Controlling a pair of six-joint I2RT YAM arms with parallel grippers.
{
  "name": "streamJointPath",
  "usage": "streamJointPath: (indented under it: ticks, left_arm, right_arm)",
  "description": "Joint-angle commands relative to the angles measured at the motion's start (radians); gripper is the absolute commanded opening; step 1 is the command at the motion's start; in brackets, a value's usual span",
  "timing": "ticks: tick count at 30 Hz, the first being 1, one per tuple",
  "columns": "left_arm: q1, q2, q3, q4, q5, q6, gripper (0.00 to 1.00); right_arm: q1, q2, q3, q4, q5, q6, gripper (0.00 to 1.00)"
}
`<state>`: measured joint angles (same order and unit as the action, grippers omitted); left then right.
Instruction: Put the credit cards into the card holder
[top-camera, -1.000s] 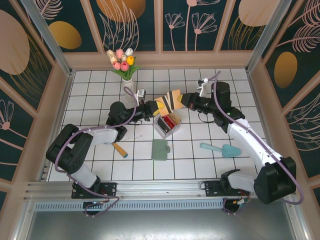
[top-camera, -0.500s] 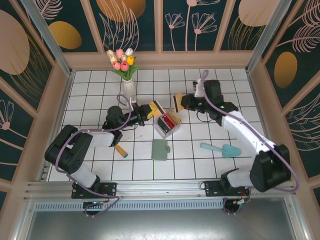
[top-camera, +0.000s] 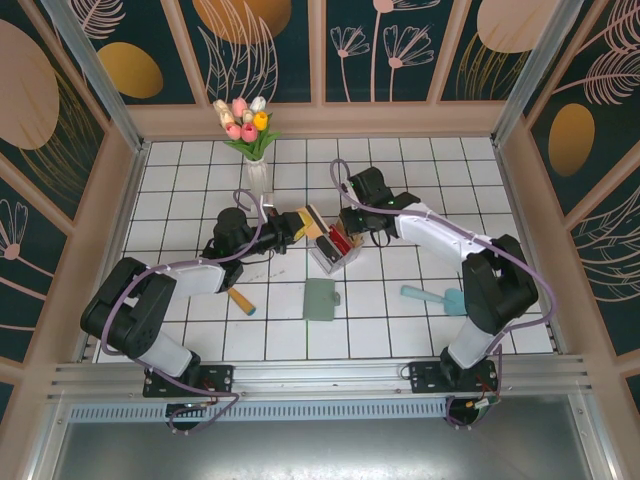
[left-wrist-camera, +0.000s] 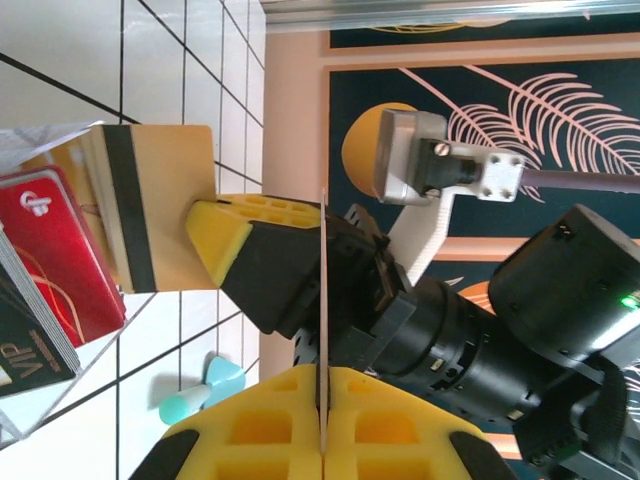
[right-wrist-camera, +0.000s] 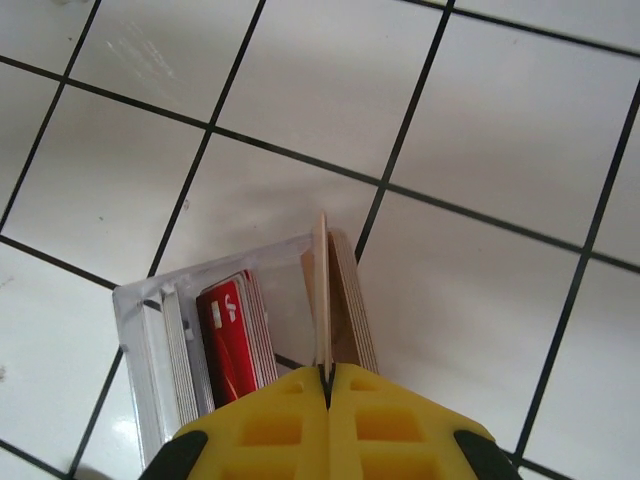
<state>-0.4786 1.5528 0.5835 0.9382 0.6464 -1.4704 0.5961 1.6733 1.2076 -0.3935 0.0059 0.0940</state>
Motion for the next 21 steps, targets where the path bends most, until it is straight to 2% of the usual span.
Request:
streamJointPath:
  ticks: [1,7,13,18,19,20,21]
  left_arm:
    - [0.003,-0.017,0.024,-0.011,0.022,0.039,0.0]
    - [0.003,-0.008,0.03,-0.011,0.03,0.044,0.0]
    - [0.003,0.0,0.043,-0.013,0.042,0.053,0.0]
    - [0.003,-0.002,0.044,-0.019,0.042,0.056,0.0]
    - [0.003,-0.003,0.043,-0.02,0.042,0.056,0.0]
    - [0.003,-0.003,0.041,-0.021,0.042,0.058,0.0]
    - [0.003,-0.005,0.04,-0.021,0.043,0.06,0.0]
  right_arm:
    - [0.012,0.027,0.033,-0.029,0.08,-0.065,0.05]
    - [0.035,0.043,0.027,-0.063,0.046,-0.133,0.06]
    - [0.037,0.057,0.031,-0.078,0.059,-0.132,0.14]
    - [0.036,0.044,0.041,-0.11,0.017,-0.139,0.09]
    - [0.036,0.044,0.046,-0.12,0.017,-0.135,0.15]
    - [0.035,0.043,0.045,-0.117,0.033,-0.129,0.26]
    - [0.036,0.041,0.037,-0.105,0.049,-0.124,0.3]
